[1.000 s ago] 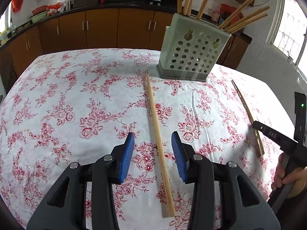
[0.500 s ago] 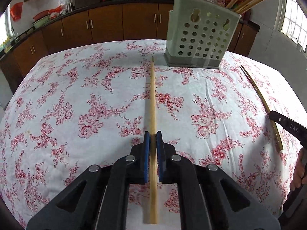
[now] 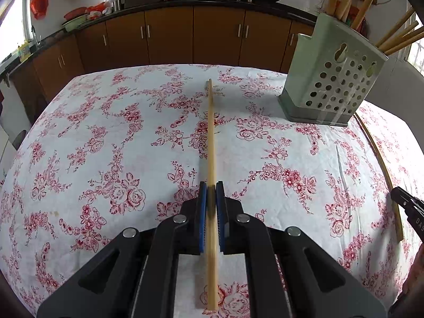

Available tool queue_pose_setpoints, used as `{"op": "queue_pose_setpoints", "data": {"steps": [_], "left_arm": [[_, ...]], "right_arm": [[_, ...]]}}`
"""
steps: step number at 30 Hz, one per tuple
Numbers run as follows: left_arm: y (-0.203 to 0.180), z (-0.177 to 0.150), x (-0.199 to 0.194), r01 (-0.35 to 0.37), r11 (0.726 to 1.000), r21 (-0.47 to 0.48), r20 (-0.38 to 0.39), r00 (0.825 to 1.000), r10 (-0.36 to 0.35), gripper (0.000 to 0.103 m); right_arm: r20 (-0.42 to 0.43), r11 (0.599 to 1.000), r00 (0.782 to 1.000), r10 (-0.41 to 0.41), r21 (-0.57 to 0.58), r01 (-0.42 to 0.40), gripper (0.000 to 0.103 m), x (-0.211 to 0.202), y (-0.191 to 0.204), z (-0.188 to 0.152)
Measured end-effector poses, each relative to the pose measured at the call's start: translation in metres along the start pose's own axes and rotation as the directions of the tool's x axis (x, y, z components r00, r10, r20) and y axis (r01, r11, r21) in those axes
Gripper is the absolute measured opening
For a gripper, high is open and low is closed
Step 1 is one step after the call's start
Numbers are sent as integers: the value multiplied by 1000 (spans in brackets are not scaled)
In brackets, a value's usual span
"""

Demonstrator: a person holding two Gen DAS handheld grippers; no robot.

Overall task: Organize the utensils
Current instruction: 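Lift both chopsticks off the cloth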

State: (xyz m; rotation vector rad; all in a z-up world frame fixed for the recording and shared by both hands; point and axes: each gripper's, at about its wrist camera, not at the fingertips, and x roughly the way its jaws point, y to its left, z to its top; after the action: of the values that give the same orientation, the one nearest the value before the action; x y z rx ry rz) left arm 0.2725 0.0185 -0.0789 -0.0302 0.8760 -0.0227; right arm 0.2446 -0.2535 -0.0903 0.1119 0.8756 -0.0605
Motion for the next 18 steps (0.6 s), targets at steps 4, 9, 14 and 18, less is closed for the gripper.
{"op": "queue_pose_setpoints", "data": {"steps": [4, 9, 14, 18], "left_arm": [[-1, 0, -1, 6, 1000, -5, 0, 1000, -6, 8], [-3, -1, 0, 6, 1000, -6, 0, 1000, -6, 9], [-2, -1, 1, 6, 1000, -7, 0, 1000, -6, 9], [-2, -1, 0, 6, 1000, -7, 1, 1000, -6, 9]], "right_arm": [[2, 1000, 1000, -8, -2, 8, 8, 0, 1, 0], [2, 1000, 1000, -12, -4, 12, 8, -2, 2, -2], [2, 1000, 1000, -12, -4, 12, 8, 0, 1, -1], [2, 1000, 1000, -12, -3, 12, 8, 0, 1, -1]]}}
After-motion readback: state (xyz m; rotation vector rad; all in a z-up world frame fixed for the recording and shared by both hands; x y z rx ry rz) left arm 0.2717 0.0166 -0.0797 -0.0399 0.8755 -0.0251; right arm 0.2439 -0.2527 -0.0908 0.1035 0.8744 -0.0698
